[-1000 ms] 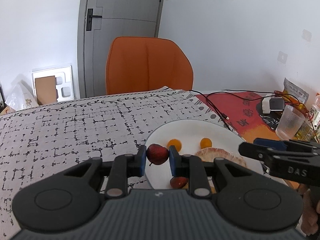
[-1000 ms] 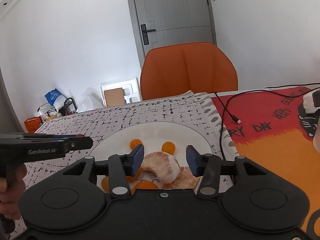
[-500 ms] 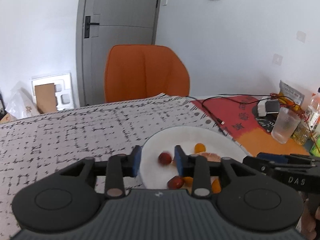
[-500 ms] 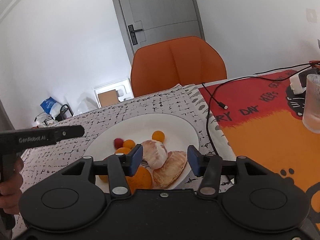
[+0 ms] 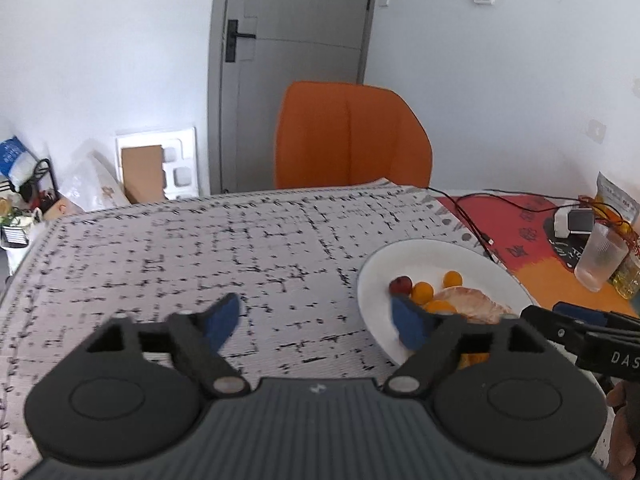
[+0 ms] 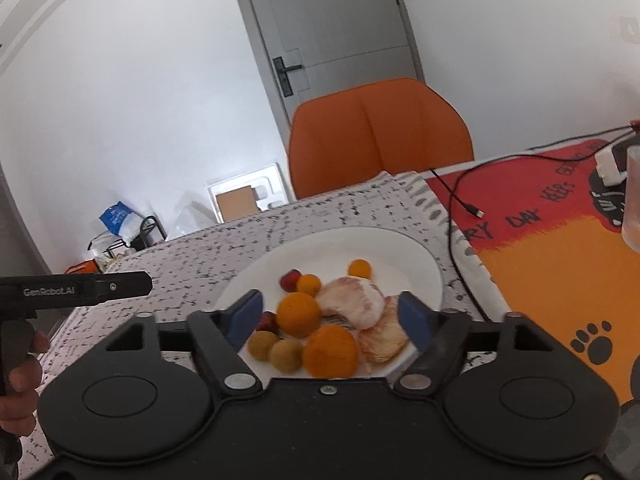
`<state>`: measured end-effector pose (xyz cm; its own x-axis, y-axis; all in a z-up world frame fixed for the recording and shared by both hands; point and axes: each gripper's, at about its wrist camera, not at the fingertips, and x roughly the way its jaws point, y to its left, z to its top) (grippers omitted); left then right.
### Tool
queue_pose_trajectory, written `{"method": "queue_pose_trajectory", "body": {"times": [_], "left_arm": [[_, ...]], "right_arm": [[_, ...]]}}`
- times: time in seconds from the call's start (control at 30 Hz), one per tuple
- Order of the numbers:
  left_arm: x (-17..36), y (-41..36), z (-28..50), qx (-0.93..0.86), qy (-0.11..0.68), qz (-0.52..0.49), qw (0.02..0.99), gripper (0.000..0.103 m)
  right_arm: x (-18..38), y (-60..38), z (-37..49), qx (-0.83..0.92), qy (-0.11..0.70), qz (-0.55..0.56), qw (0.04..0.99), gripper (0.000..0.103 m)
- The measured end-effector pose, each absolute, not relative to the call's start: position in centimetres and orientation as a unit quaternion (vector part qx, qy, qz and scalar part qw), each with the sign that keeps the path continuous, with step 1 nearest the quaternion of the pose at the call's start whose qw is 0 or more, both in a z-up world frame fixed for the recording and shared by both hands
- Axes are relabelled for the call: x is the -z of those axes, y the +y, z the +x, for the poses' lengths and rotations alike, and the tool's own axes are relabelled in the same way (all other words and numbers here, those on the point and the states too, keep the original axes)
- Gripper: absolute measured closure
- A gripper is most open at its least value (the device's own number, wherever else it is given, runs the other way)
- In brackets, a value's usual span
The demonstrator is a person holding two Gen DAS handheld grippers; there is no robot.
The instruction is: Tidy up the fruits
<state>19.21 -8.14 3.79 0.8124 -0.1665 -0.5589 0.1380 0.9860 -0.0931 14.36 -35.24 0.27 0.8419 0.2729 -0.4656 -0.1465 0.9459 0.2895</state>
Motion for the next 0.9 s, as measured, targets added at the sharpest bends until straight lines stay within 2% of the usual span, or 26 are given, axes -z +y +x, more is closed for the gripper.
{"method": "queue_pose_trajectory", "body": {"times": [0.17,0.23,0.4,0.9], "left_arm": [[-4.9,-7.1,17.7,0.066,0.297,-0.025,0.952,0.006],[-5.2,-6.6,17.0,0.058,0.295,-0.028,0.953,0.005],[-6.0,-5.4,15.1,0.043,0.293,-0.033,0.955,0.002],[-8.1,-3.3,9.6,0.032,0.293,-0.029,0.955,0.0]], "right_arm": [[-1.4,-34.1,13.3,-0.128,0.25,0.114,0.953,0.015],[-1.7,-33.9,12.8,-0.131,0.246,0.112,0.954,0.009],[-2.5,-33.5,11.3,-0.135,0.24,0.114,0.955,0.0],[-4.7,-32.9,6.9,-0.157,0.241,0.093,0.953,0.0]]}}
